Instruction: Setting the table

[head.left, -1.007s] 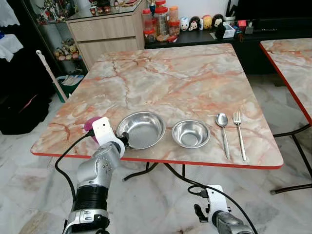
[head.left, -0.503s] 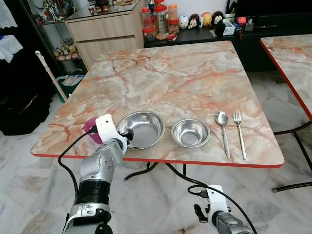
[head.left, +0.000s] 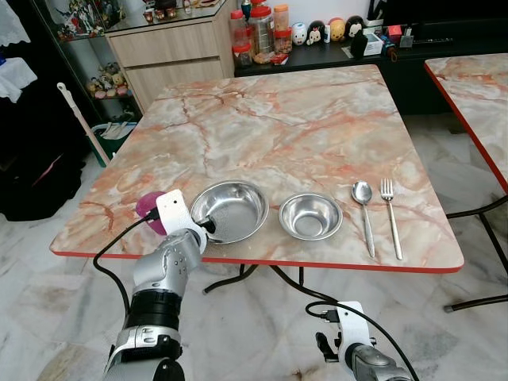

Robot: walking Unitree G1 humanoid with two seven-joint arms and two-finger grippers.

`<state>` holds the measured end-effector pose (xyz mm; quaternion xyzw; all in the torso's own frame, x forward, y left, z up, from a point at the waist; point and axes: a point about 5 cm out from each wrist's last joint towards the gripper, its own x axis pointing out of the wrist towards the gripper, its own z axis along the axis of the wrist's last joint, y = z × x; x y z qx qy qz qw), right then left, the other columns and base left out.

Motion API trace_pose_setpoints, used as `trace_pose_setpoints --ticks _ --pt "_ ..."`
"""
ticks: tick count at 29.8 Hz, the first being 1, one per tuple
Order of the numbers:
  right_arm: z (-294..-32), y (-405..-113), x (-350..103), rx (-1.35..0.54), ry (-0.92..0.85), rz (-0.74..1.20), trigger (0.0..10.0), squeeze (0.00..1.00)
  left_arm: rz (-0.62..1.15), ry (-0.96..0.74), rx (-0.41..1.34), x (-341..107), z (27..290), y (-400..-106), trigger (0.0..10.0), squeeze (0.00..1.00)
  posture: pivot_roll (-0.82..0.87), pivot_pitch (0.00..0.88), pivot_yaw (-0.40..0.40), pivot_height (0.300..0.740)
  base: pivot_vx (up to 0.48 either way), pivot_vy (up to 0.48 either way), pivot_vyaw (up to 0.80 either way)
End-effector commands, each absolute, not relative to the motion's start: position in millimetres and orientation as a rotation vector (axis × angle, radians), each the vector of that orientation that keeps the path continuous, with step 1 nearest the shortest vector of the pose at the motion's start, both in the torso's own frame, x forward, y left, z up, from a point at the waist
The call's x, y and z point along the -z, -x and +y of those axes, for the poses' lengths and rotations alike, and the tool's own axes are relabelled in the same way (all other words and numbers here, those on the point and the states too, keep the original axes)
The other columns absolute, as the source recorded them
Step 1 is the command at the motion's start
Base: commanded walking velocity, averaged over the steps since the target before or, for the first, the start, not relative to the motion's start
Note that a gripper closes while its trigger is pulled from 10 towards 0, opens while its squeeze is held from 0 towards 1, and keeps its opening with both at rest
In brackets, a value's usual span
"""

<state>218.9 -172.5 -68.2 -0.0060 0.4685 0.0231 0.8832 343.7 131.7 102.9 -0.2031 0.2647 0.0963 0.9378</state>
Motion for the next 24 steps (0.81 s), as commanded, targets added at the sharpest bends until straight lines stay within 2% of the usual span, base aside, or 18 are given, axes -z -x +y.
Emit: trace_pose_setpoints --ticks 1,8,9,10,11,12,13,24 --pt "-167.9 -219.3 68.3 -0.059 0.009 0.974 10.0 0.00 0.536 0.424 -0.243 -102.7 134.4 -346.8 10.0 0.00 -0.05 0.017 0.150 0.740 0.000 0.000 0.00" --pt "-167.7 -219.6 68.2 -0.059 0.008 0.973 10.0 0.00 0.536 0.431 -0.264 -101.7 132.2 -348.8 10.0 0.00 -0.05 0.017 0.150 0.740 0.000 0.000 0.00" --pt "-167.6 -219.7 68.1 -0.059 0.008 0.972 10.0 0.00 0.534 0.432 -0.268 -101.6 131.7 -349.6 8.6 0.00 -0.05 0.017 0.150 0.740 0.000 0.000 0.00" --pt "-167.5 -219.8 68.1 -0.059 0.008 0.972 10.0 0.00 0.533 0.433 -0.272 -101.4 131.8 -349.9 3.5 0.00 -0.05 0.016 0.150 0.740 0.000 0.000 0.00" --pt "-167.4 -220.0 68.0 -0.059 0.008 0.972 10.0 0.00 0.533 0.433 -0.275 -101.3 131.9 -350.1 3.5 0.00 -0.05 0.016 0.151 0.740 0.000 0.000 0.00" --pt "-167.3 -220.1 68.0 -0.059 0.008 0.972 10.0 0.00 0.533 0.434 -0.277 -101.3 132.0 -350.3 0.9 0.00 -0.05 0.016 0.151 0.740 0.000 0.000 0.00" --pt "-167.3 -220.2 67.9 -0.060 0.008 0.971 10.0 0.00 0.533 0.434 -0.281 -101.1 132.2 -350.4 0.0 0.00 -0.05 0.015 0.151 0.740 0.000 0.000 0.00" --pt "-166.8 -221.1 67.4 -0.064 0.009 0.972 10.0 0.00 0.556 0.444 -0.307 -98.2 133.2 -350.3 0.0 0.00 -0.05 0.016 0.151 0.740 0.000 0.000 0.00"
